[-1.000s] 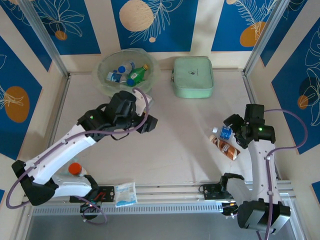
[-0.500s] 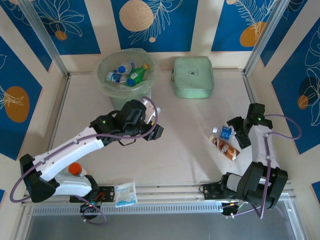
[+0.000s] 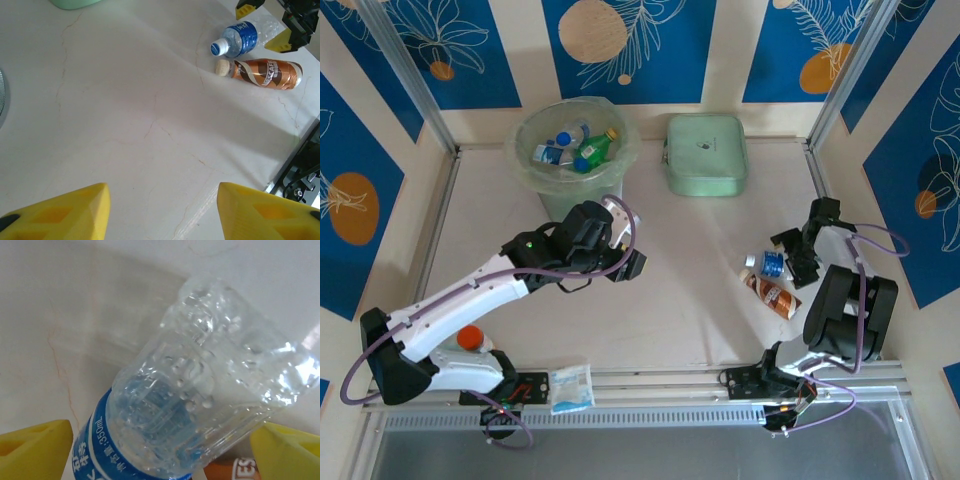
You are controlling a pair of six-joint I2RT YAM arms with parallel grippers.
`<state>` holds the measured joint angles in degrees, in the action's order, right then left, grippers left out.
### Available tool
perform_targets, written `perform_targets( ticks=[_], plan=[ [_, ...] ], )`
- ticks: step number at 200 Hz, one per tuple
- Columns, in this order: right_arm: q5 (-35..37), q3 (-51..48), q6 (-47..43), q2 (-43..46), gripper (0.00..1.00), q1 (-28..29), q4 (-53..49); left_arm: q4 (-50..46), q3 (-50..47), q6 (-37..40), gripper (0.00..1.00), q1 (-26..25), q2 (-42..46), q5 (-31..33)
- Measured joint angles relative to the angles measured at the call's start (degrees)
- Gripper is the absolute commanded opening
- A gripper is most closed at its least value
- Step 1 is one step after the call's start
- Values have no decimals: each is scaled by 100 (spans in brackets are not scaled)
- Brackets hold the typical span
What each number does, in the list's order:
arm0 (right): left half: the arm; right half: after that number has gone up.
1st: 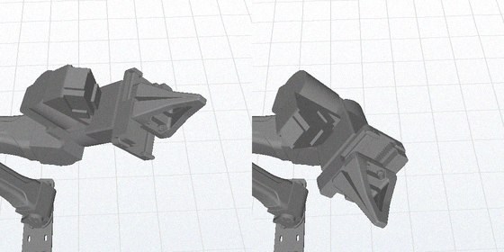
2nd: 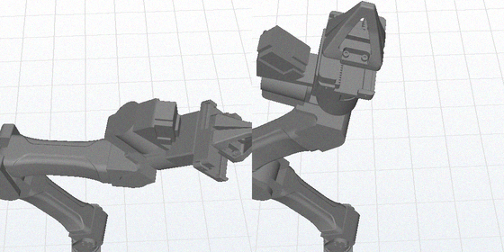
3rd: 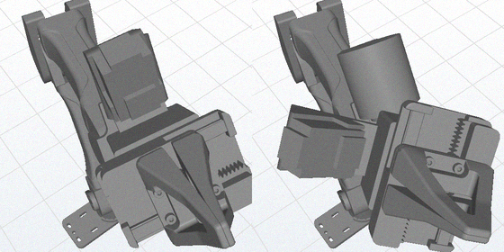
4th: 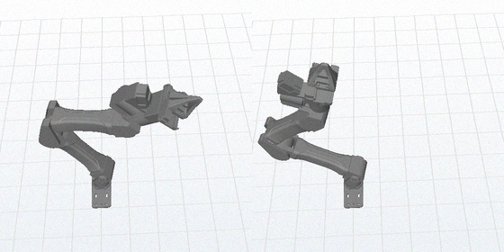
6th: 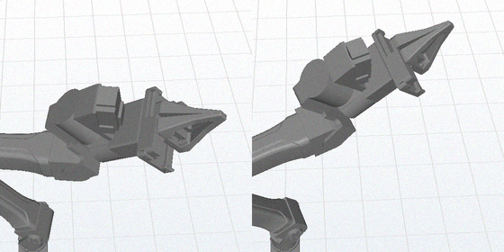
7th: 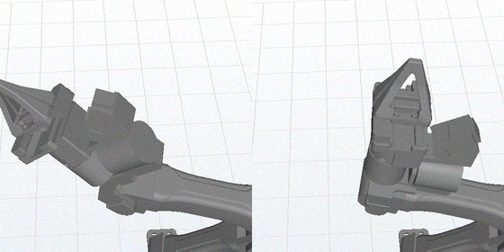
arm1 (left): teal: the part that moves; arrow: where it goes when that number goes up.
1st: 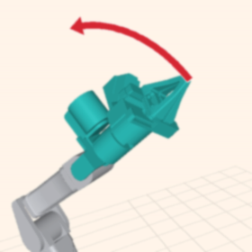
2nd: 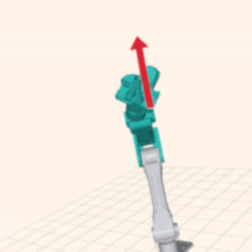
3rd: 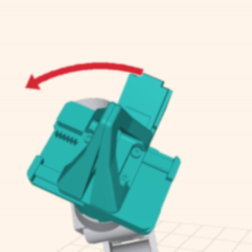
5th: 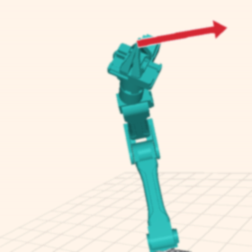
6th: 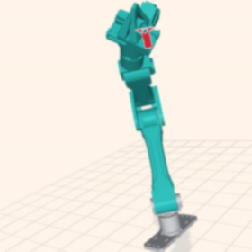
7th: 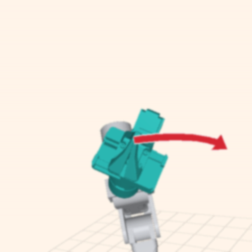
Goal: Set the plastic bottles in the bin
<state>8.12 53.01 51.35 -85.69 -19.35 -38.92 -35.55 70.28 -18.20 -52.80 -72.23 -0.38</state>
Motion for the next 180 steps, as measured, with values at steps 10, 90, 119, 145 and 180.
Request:
perform_targets(
  ticks=[10, 90, 119, 145, 180],
  plan=[
    [-4, 63, 15, -140, 90, 24, 57, -2, -13, 0, 59, 0, 0, 2],
    [0, 337, -22, -1088, 76, 232, 313, -2, -85, -2, 63, 0, 4, 42],
    [-28, 358, -55, -1086, 70, 317, 376, 0, -87, -2, 63, 0, 4, 42],
    [-120, 361, -96, -1040, 66, 492, 490, 4, -87, -2, 63, 0, 4, 42],
    [-363, 361, -120, -452, 65, 798, 507, 28, -85, -9, 64, 0, 4, 39]
  ],
)
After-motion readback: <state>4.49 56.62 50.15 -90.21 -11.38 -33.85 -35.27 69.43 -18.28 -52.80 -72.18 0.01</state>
